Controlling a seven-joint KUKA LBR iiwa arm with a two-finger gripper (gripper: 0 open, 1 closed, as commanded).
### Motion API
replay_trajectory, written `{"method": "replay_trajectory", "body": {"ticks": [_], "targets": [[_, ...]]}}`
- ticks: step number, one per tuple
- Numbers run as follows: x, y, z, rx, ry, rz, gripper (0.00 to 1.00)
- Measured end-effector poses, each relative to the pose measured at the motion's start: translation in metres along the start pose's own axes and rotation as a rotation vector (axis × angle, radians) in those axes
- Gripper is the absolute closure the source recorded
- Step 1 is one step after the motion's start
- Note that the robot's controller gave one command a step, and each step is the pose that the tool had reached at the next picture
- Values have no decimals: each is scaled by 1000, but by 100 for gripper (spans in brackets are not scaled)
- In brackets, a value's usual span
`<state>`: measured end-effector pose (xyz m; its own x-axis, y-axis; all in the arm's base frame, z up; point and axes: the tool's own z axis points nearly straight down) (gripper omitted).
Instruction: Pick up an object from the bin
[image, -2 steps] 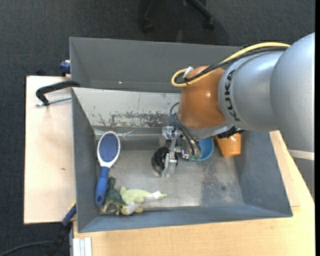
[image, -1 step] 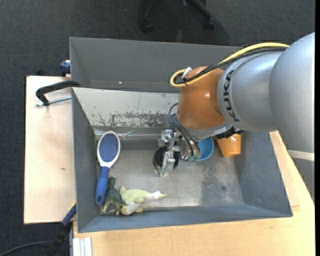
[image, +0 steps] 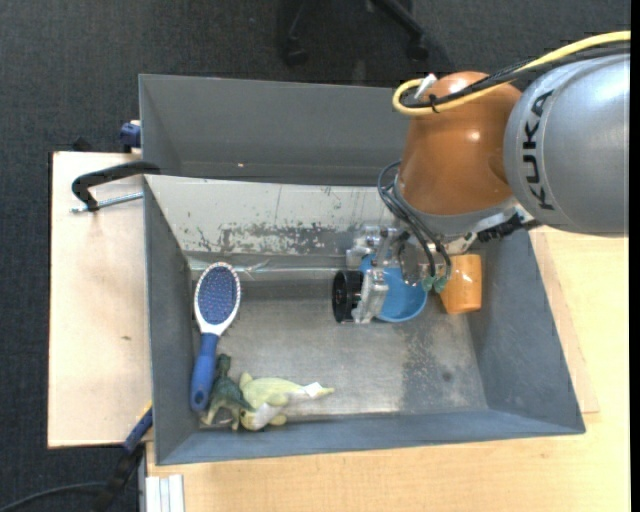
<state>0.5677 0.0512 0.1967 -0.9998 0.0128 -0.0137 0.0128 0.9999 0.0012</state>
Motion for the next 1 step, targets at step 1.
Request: {"method": "replay_trajectory", "body": {"ticks": [1], "targets": [[-14, -5, -99, -1, 2, -405, 100]]}}
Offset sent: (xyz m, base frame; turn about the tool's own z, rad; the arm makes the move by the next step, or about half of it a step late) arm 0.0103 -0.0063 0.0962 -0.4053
